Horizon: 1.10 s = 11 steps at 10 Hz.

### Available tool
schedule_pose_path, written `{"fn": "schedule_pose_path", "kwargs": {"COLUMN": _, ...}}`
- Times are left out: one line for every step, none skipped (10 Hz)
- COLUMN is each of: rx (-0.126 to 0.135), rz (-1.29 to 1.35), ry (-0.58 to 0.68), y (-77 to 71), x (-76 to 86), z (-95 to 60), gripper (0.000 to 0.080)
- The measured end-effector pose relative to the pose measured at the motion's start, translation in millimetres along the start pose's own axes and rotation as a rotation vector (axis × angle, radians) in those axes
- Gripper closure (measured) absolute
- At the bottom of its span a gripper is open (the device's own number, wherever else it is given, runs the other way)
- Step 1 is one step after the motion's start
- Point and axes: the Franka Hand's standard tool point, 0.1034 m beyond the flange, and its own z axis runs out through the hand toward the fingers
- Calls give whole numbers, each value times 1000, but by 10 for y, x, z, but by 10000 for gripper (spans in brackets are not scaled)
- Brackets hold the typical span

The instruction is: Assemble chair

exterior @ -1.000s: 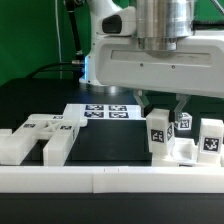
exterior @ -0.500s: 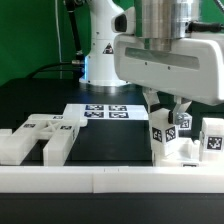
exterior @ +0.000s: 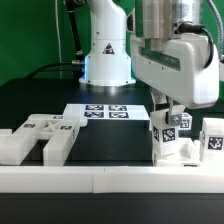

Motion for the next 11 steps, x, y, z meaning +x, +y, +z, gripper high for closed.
{"fn": "schedule_pose_path", "kwargs": {"rx": 0, "rz": 0, "ry": 0, "y": 0, "x": 0, "z": 0, "gripper": 505}}
{"fn": "schedule_pose_path", "kwargs": {"rx": 0, "rz": -2, "ry": 0, "y": 0, "x": 0, "z": 1, "gripper": 505}}
{"fn": "schedule_pose_path", "kwargs": {"rx": -1, "rz": -19, "ry": 0, "y": 2, "x": 1, "z": 4, "gripper": 340}}
{"fn": "schedule_pose_path", "kwargs": {"rx": -2, "rz": -51, "ry": 1, "y": 3, "x": 0, "z": 4, "gripper": 340}}
{"fn": "schedule_pose_path", "kwargs": {"rx": -8, "rz": -90, "ry": -1, "y": 8, "x": -9, "z": 5, "gripper": 219}}
{"fn": "schedule_pose_path", "kwargs": {"rx": -6, "rz": -208, "ry": 0, "y": 7, "x": 0, "z": 6, "gripper": 164}}
{"fn": "schedule_pose_path", "kwargs": {"rx": 1, "rz": -310, "ry": 4, "y": -1, "x": 18, "z": 5, "gripper": 164}}
{"fn": "schedule_pose_path", "kwargs": {"rx": 2, "rz": -379, "ry": 5, "y": -4, "x": 16, "z": 5, "gripper": 154}}
{"fn": "schedule_pose_path", "kwargs": {"rx": 5, "rz": -490, "ry": 8, "y": -9, "x": 24, "z": 3, "gripper": 154}}
{"fn": "schedule_pose_path", "kwargs": {"rx": 5, "rz": -570, "ry": 8, "y": -10, "x": 24, "z": 2, "gripper": 150}}
{"fn": "schedule_pose_path", "kwargs": {"rx": 5, "rz": -640, "ry": 8, "y": -10, "x": 21, "z": 3, "gripper": 150}}
